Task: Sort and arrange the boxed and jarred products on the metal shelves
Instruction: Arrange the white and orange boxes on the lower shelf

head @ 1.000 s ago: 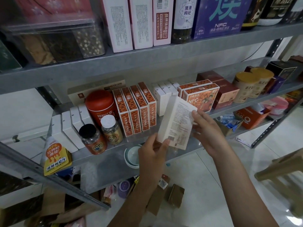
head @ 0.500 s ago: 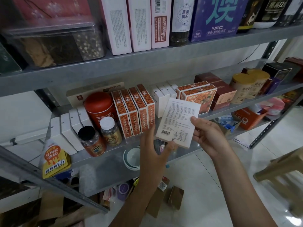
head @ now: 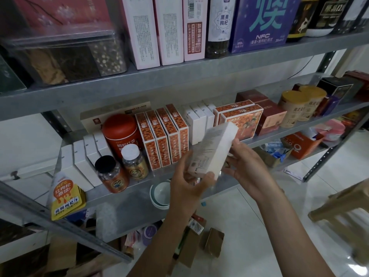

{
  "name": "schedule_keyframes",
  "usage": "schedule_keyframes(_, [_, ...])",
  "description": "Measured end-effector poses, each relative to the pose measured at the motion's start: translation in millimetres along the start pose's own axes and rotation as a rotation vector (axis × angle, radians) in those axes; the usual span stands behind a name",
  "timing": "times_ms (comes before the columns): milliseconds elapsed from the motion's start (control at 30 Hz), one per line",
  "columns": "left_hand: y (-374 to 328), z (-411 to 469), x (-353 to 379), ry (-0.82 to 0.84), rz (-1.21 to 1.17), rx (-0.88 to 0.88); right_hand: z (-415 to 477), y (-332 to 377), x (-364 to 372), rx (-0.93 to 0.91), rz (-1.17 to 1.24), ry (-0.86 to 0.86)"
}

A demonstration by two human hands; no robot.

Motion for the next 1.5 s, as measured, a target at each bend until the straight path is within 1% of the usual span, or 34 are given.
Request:
schedule_keyframes(100, [7, 7, -4, 0.091, -0.172, -0.109, 3, -3, -8, -0.026, 0.021, 0.057])
schedule_keyframes(200, [16, 3, -6, 0.157, -0.457, -0.305, 7, -7, -14, -0.011, 0.054, 0.149])
schedule_keyframes(233, [18, 2, -7, 0.179, -0.523, -0.351, 8, -8, -16, -0.013, 0.075, 0.153])
schedule_keyframes(300, [21, 1, -9, 0.219, -0.573, -0.401, 9, -9, -18, -0.040, 0.106, 0.112])
schedule_keyframes(367, [20, 3, -11, 0.232, -0.550, -0.424, 9, -9, -20, -0.080, 0.076, 0.035])
schedule_keyframes(433, [20, 7, -14, 0.179, -0.469, -0.425, 8, -8, -22, -0.108, 0.047, -0.042])
schedule_keyframes(533, [22, 11, -18, 0.092, -0.380, -0.368, 10, -10, -24, -0.147, -0.050, -0.136])
schedule_keyframes(600, [24, 14, -19, 0.062, -0.322, -0.316, 10, -11, -23, -0.165, -0.147, -0.160])
schedule_keyframes(633, [25, 16, -20, 0.033, -0.307, -0.297, 9, -9, -24, -0.172, -0.175, -0.153])
schedule_keyframes(700, [29, 21, -25, -0.008, -0.364, -0.302, 8, -3, -27, -0.170, -0.196, -0.070])
schedule_keyframes(767, [31, 27, -31, 0.000, -0.442, -0.333, 7, 4, -32, -0.136, -0.197, 0.049])
schedule_keyframes(833, [34, 30, -34, 0.015, -0.447, -0.350, 5, 6, -33, -0.113, -0.183, 0.103])
schedule_keyframes(933, [40, 32, -33, 0.030, -0.441, -0.358, 5, 0, -25, -0.117, -0.187, 0.109])
schedule_keyframes(1033, [44, 34, -33, 0.053, -0.404, -0.351, 8, -4, -21, -0.162, -0.227, 0.048])
schedule_keyframes(1100, [42, 38, -34, 0.051, -0.276, -0.316, 10, -4, -22, -0.180, -0.231, 0.014])
schedule_keyframes(1167, [42, 44, -34, 0.050, 0.038, -0.214, 12, -8, -24, -0.203, -0.238, -0.020])
schedule_keyframes(1233, [45, 51, -35, 0.022, 0.384, -0.058, 16, -14, -24, -0.239, -0.253, -0.100])
schedule_keyframes(1267, [43, 55, -36, -0.019, 0.509, 0.030, 19, -16, -23, -0.265, -0.262, -0.156])
schedule_keyframes(1333, [36, 67, -39, -0.120, 0.667, 0.226, 28, -21, -19, -0.327, -0.301, -0.256])
schedule_keyframes(1400, [28, 88, -42, -0.184, 0.798, 0.425, 38, -23, -11, -0.382, -0.377, -0.307])
schedule_keyframes(1433, [25, 103, -44, -0.179, 0.881, 0.488, 43, -23, -6, -0.410, -0.420, -0.320])
schedule_keyframes(1467, [22, 120, -46, -0.134, 0.974, 0.504, 48, -23, -1, -0.443, -0.462, -0.323])
schedule_keyframes(1500, [21, 136, -49, -0.060, 1.070, 0.484, 53, -22, 5, -0.477, -0.500, -0.319])
Point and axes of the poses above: each hand's wrist, its own z-axis towards the middle knuckle, its own x-axis out of the palm, y = z × x, the point moved 1 cm from there along z, towards the middle knuckle
